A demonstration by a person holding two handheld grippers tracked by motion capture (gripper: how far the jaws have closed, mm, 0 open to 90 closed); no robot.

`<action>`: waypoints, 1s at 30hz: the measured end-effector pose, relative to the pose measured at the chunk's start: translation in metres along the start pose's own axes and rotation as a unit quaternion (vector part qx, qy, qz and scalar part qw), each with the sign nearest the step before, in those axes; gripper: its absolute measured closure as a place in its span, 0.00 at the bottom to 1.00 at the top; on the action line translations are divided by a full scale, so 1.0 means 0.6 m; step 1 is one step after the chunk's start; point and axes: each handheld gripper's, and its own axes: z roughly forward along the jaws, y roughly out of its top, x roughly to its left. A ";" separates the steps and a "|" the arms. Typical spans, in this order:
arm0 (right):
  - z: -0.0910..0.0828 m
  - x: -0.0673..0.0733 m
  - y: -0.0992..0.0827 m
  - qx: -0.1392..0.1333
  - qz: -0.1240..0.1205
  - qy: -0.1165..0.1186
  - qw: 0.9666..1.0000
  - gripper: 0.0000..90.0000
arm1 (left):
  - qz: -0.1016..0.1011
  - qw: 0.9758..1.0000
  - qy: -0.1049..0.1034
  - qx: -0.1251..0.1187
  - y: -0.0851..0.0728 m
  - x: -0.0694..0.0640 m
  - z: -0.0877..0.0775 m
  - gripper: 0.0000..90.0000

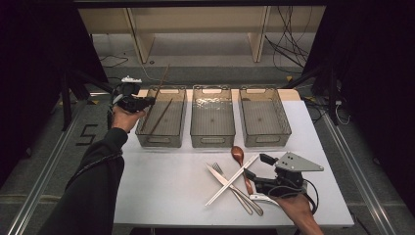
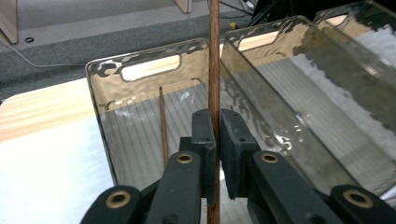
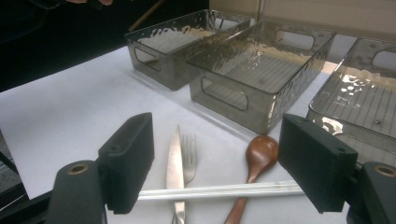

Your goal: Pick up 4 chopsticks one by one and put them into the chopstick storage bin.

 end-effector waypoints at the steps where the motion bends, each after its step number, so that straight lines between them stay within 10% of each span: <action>1: 0.000 0.000 0.000 0.000 -0.001 0.000 1.000 0.31 | -0.004 1.000 0.000 -0.002 0.000 0.001 0.003 0.93; 20: -0.001 0.000 0.000 -0.001 -0.001 0.001 1.000 0.31 | 0.006 1.000 0.021 0.008 -0.014 0.003 0.026 0.91; 30: 0.000 0.001 0.000 0.000 -0.001 0.001 1.000 0.31 | -0.004 1.000 -0.006 -0.008 -0.009 -0.008 -0.016 0.57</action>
